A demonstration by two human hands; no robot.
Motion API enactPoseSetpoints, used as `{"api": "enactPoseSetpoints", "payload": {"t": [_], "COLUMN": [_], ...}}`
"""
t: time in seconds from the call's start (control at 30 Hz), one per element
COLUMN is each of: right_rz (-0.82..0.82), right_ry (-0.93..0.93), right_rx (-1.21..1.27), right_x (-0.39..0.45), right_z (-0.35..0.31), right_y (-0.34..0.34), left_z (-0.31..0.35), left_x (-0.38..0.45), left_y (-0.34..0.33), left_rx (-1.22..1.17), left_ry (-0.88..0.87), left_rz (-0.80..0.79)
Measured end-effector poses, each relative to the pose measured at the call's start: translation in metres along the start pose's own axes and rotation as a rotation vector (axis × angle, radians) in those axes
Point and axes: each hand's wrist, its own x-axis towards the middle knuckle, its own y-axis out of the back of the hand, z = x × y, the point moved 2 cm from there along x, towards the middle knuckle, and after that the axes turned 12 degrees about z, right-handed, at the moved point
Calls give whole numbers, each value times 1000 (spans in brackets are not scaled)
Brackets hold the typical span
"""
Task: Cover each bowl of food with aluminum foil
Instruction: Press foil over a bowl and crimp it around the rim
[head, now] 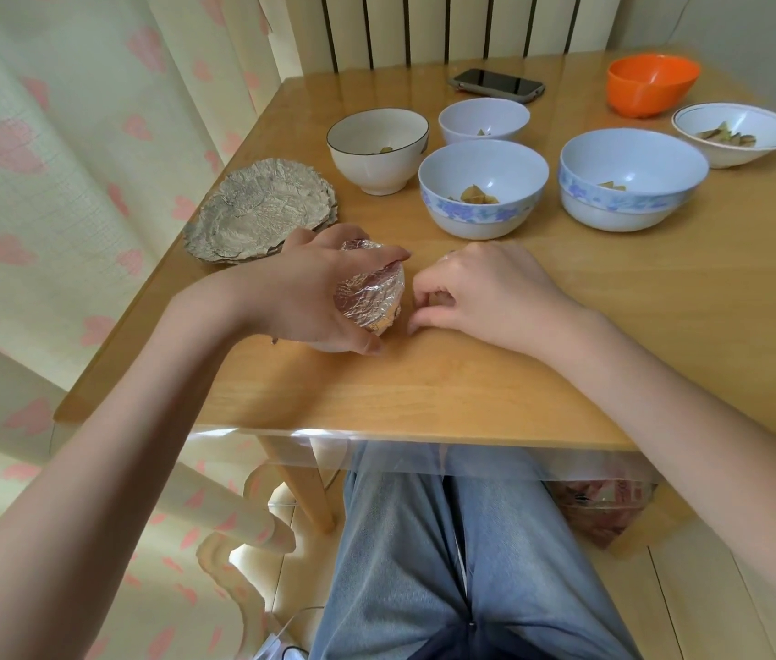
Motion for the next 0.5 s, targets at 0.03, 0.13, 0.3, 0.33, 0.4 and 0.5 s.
{"api": "enactPoseSetpoints", "payload": {"t": [0.03,0.13,0.3,0.33,0.4,0.5], "right_rz": [-10,22,97,93,72,61], "right_ry": [-39,-176,-278,-302,-351,-517], "right_rx": [18,156,256,258,281,542], "right_x": [-5,-20,-26,-27,-28,-33], "right_z": [2,1,-15,-16,-19,-26], "right_y": [1,2,1,1,0,-1], "left_z": [3,9,9,10,11,14], "left_x": [-1,-4,-5,-5,-5,-5], "left_y": [-1,0,1,0,-2,-6], "left_rx": [6,16,35,33,26,12], "left_ry": [18,53,79,85,106,139], "left_rz": [14,19,9,13,34,74]}}
